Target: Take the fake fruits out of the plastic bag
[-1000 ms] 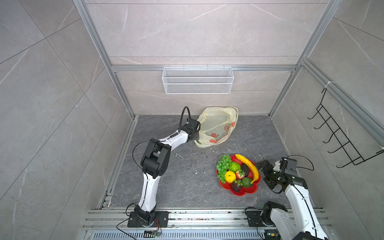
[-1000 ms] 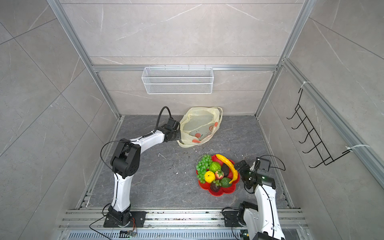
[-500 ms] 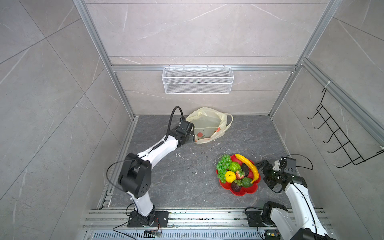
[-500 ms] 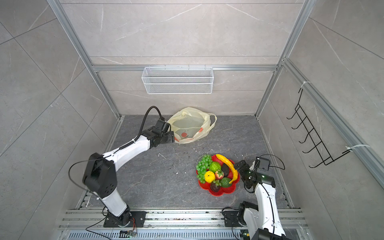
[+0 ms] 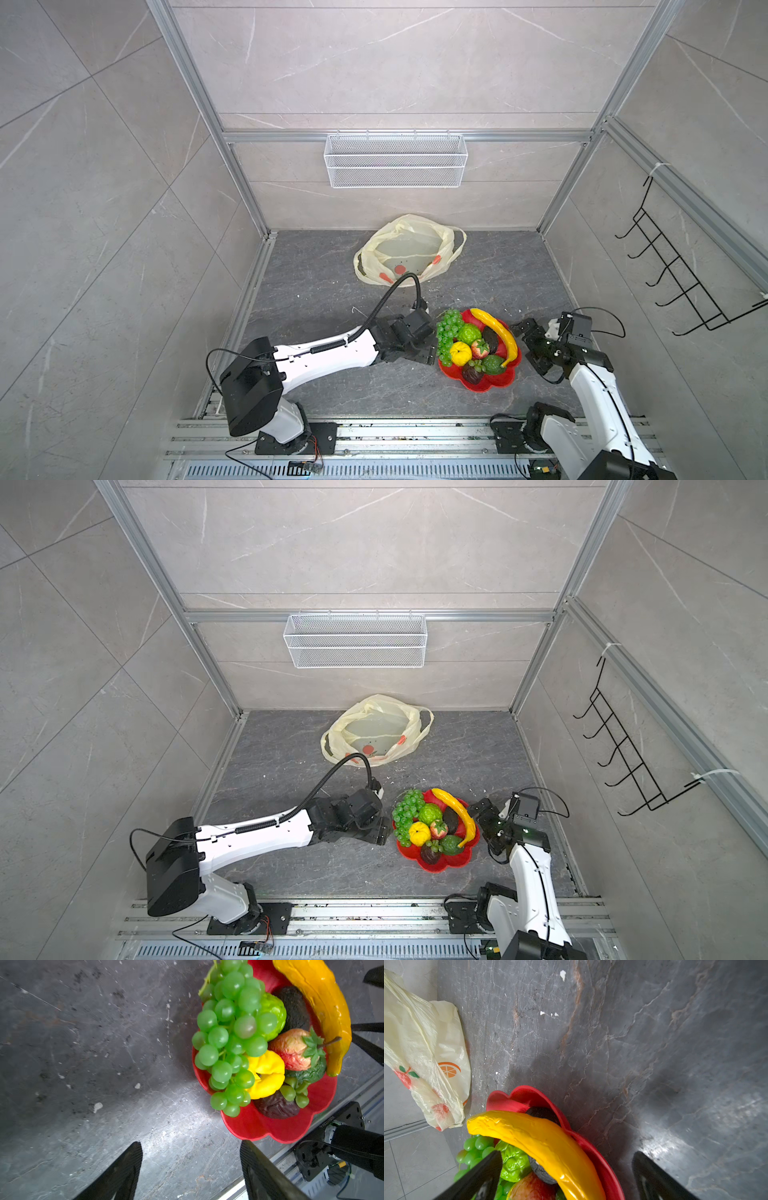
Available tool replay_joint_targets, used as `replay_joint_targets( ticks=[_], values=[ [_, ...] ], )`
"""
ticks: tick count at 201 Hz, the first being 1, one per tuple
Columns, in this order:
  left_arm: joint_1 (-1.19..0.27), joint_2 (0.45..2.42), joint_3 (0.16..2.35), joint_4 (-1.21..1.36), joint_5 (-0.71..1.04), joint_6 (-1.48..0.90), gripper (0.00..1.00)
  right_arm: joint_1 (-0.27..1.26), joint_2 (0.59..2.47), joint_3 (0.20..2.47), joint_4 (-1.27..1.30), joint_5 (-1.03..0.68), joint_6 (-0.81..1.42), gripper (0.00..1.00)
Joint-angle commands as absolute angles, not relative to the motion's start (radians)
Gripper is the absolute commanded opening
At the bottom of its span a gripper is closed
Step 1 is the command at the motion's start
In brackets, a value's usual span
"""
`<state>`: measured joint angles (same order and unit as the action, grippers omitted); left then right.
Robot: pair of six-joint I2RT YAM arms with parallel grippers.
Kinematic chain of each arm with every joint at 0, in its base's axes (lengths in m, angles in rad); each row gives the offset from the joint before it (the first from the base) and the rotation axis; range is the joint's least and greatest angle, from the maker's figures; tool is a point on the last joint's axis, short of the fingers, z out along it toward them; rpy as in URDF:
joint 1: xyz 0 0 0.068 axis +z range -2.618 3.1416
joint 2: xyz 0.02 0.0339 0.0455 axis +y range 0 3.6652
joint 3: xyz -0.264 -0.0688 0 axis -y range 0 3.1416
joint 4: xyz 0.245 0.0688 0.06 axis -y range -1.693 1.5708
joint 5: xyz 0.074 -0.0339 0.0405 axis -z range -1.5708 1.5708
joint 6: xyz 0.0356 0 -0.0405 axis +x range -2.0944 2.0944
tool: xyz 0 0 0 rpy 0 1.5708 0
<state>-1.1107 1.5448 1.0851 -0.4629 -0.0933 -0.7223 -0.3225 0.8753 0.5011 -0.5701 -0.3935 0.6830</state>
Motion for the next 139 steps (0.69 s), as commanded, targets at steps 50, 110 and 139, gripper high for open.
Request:
replay_joint_targets(
  ticks=[50, 110, 139],
  values=[
    [-1.123, 1.621, 1.067, -0.396, -0.032, -0.749, 0.72, -0.327, 0.912, 0.466, -0.458, -0.443, 0.661, 1.0],
    [-1.122, 1.567, 1.023, -0.377, -0.107, -0.751, 0.75, -0.322, 0.92, 0.417, -0.378, -0.529, 0.708, 1.0],
    [-1.121, 1.534, 1.002, -0.379, -0.148, -0.755, 0.76, -0.287, 0.901, 0.39, -0.351, -0.544, 0.758, 1.0]
  ],
)
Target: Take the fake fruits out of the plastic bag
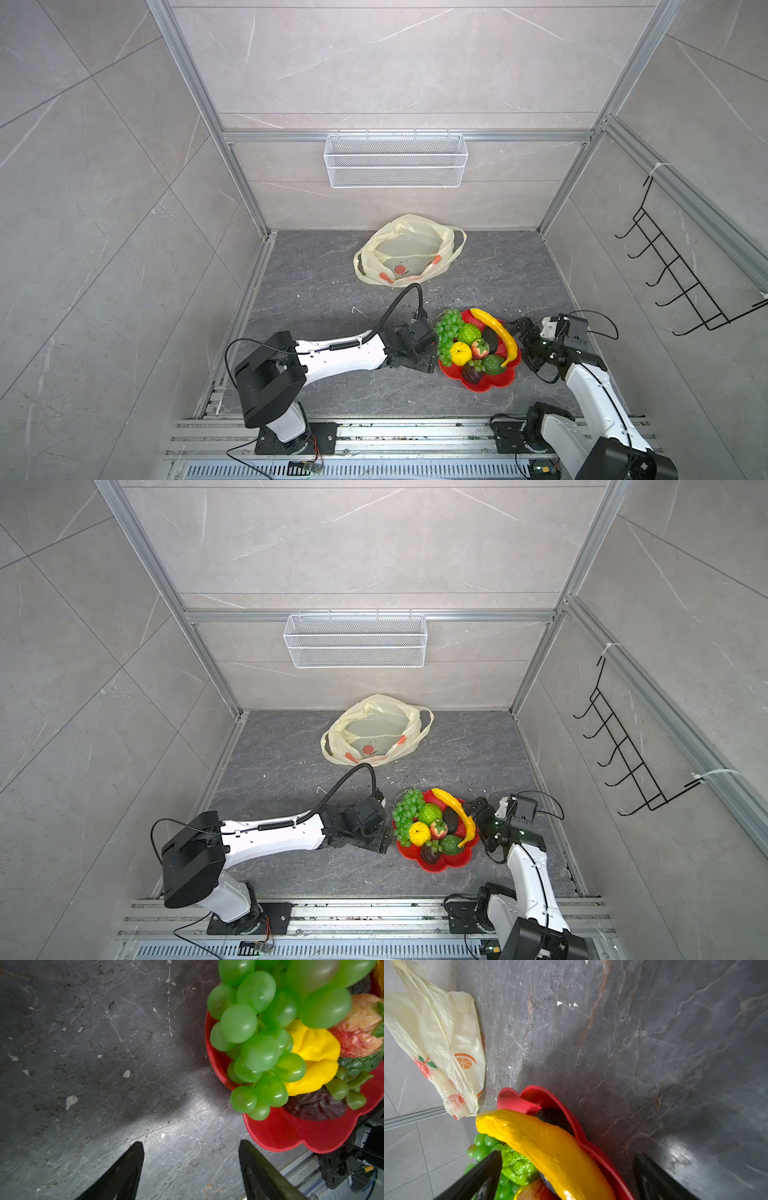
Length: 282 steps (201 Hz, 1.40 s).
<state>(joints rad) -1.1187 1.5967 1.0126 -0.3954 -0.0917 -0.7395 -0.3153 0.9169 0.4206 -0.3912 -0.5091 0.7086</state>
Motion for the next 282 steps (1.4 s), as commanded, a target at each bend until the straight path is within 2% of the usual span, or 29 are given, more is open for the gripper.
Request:
replay_joint_targets(
  ticks=[1, 56, 117, 282],
  values=[
    [-1.121, 1.532, 1.0, -0.379, -0.149, -0.755, 0.76, -0.285, 0.901, 0.39, -0.349, -0.544, 0.76, 1.0],
    [-1.098, 1.464, 0.959, -0.401, -0.218, -0.756, 0.78, -0.162, 0.909, 0.38, -0.283, -0.489, 0.852, 1.0],
    [-0.996, 1.343, 0.864, -0.42, -0.248, -0.749, 0.78, 0.031, 1.008, 0.408, -0.159, -0.371, 0.957, 1.0],
    [-0.688, 1.089, 0.667, -0.503, -0.282, -0.678, 0.78, 0.451, 1.467, 0.665, 0.099, -0.186, 1.099, 1.0]
  ],
)
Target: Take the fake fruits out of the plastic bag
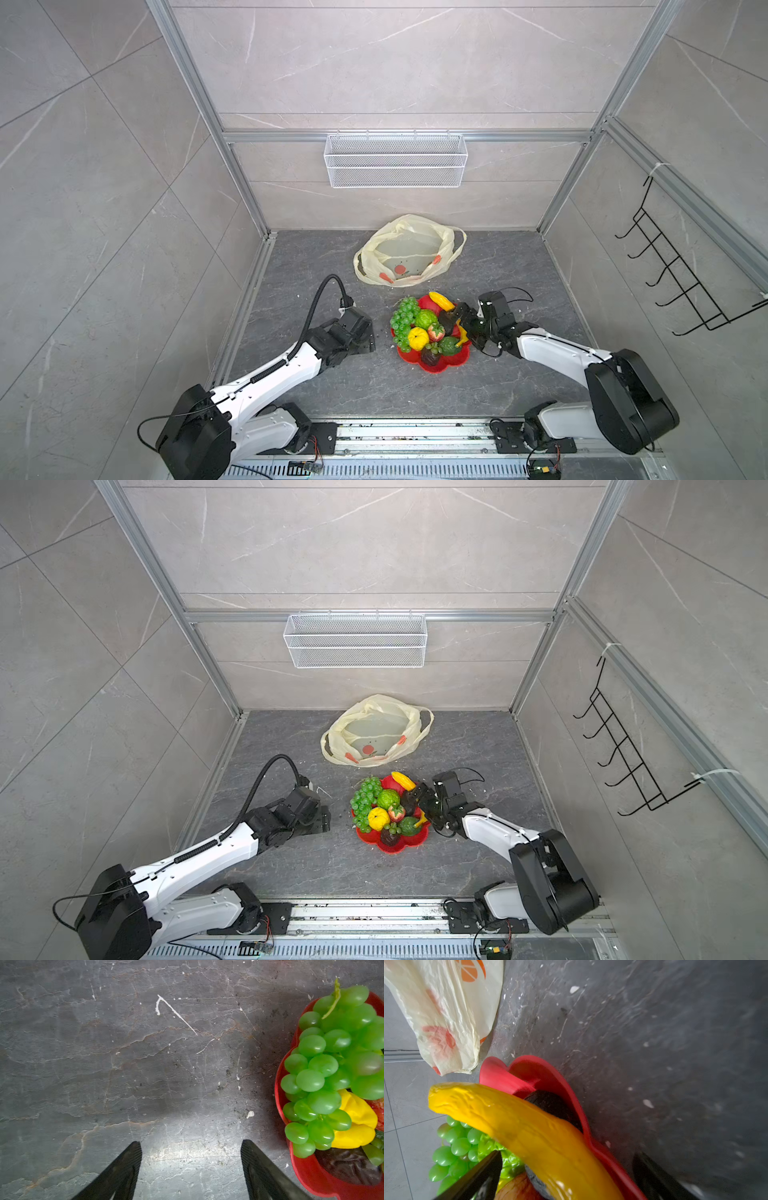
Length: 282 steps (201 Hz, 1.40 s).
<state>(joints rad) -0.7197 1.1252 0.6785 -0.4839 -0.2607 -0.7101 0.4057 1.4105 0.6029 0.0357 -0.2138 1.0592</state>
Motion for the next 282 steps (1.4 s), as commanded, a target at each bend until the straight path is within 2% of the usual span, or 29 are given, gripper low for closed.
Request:
replay_joint_targets(
  ticks=[1, 47, 91, 134, 165, 180, 205, 224, 241, 255, 282],
  values=[
    [-0.686, 1.087, 0.666, -0.503, -0.282, -0.677, 0.78, 0.453, 1.471, 0.668, 0.1, -0.186, 1.099, 1.0],
    [-0.643, 1.049, 0.643, -0.497, -0.291, -0.657, 0.79, 0.491, 1.547, 0.726, 0.103, -0.17, 1.098, 1.0],
    [-0.629, 1.049, 0.65, -0.465, -0.314, -0.636, 0.79, 0.465, 1.5, 0.759, -0.037, -0.113, 0.991, 1.0],
    [-0.6, 1.125, 0.732, -0.394, -0.417, -0.583, 0.8, 0.38, 1.388, 0.754, -0.149, -0.109, 0.886, 1.0],
    [-0.449, 1.167, 0.791, -0.355, -0.468, -0.578, 0.82, 0.225, 1.248, 0.802, -0.32, -0.056, 0.696, 1.0],
    [-0.409, 1.178, 0.8, -0.312, -0.579, -0.547, 0.85, 0.137, 1.22, 0.822, -0.356, -0.018, 0.605, 1.0],
    [-0.347, 1.234, 0.802, -0.217, -0.766, -0.48, 0.99, 0.038, 1.182, 0.786, -0.28, 0.124, 0.502, 1.0],
    [-0.296, 1.252, 0.703, 0.035, -0.819, -0.313, 1.0, 0.036, 1.135, 0.674, -0.087, 0.209, 0.436, 1.0],
    [-0.26, 1.258, 0.588, 0.303, -0.781, -0.167, 1.0, 0.035, 1.157, 0.632, 0.019, 0.3, 0.358, 1.0],
    [-0.225, 1.276, 0.542, 0.395, -0.75, -0.123, 1.0, 0.035, 1.203, 0.632, 0.046, 0.366, 0.317, 1.0],
    [-0.2, 1.355, 0.447, 0.626, -0.745, 0.026, 1.0, 0.037, 1.259, 0.541, 0.283, 0.411, 0.255, 1.0]
  ],
)
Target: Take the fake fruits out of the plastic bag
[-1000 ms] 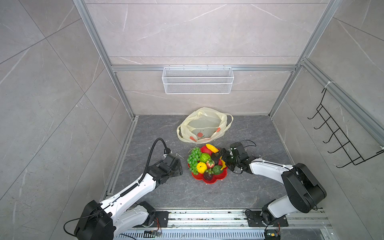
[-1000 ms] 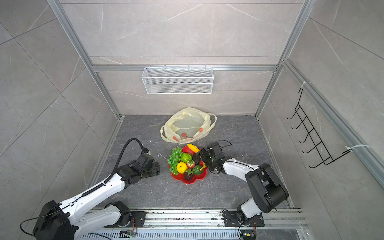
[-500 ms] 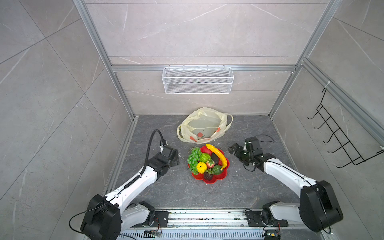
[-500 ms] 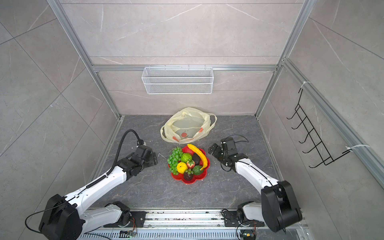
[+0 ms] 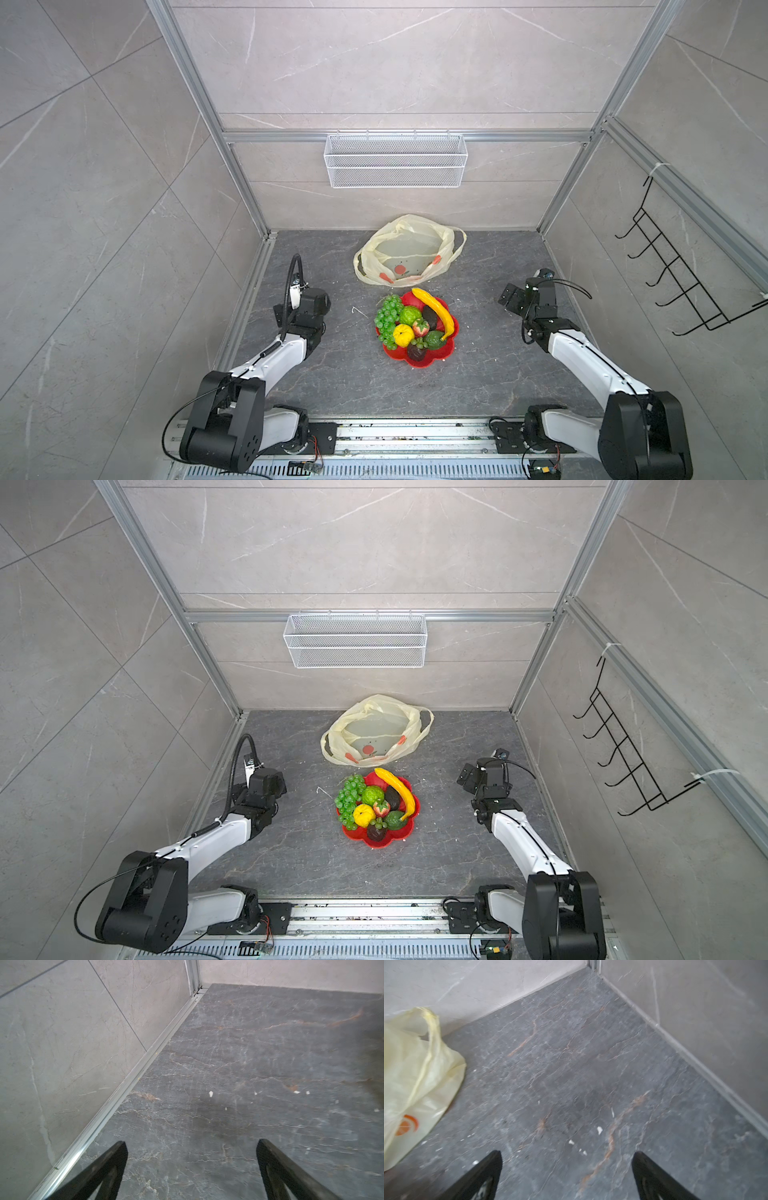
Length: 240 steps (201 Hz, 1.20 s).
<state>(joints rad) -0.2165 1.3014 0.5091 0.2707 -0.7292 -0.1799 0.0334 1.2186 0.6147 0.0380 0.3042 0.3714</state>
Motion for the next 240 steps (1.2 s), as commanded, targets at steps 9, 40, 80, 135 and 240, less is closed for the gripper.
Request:
replay_joint_targets(
  ticks=[9, 40, 80, 135, 240],
  values=[
    [-0.179, 1.385, 0.397, 0.752, -0.68, 0.028, 1.0, 0.037, 1.276, 0.51, 0.376, 0.394, 0.223, 1.0],
    [-0.11, 1.462, 0.384, 0.821, -0.506, 0.01, 1.0, 0.038, 1.358, 0.445, 0.59, 0.336, 0.157, 1.0],
    [-0.04, 1.531, 0.301, 1.032, -0.331, 0.011, 1.0, 0.038, 1.422, 0.375, 0.77, 0.197, 0.1, 1.0],
    [-0.028, 1.51, 0.331, 0.93, -0.311, -0.013, 1.0, 0.05, 1.507, 0.339, 0.915, 0.152, 0.063, 1.0],
    [-0.028, 1.505, 0.333, 0.914, -0.309, -0.014, 1.0, 0.074, 1.509, 0.341, 0.915, 0.202, 0.057, 1.0]
  ],
)
